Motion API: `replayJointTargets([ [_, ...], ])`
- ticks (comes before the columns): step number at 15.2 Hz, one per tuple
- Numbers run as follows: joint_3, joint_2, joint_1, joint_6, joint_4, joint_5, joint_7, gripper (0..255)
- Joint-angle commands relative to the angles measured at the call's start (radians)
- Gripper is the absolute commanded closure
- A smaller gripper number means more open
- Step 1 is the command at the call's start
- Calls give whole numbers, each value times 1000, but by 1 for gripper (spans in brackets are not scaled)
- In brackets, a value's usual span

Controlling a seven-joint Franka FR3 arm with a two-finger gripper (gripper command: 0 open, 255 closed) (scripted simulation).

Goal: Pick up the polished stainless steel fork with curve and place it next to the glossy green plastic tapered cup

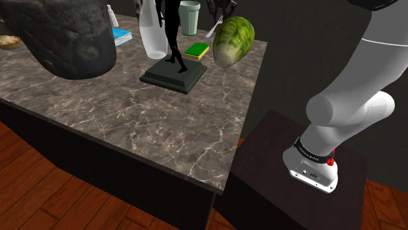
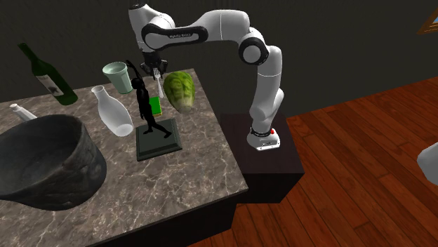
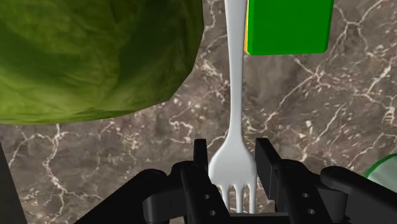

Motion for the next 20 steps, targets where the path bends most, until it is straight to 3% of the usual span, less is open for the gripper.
replayJointTargets([
  [1, -1, -8, -3, 31, -37, 4, 1, 255],
  [17, -7, -7, -14, 247, -253, -3, 15, 255],
  [20, -7, -7, -14, 247, -253, -3, 15, 255],
])
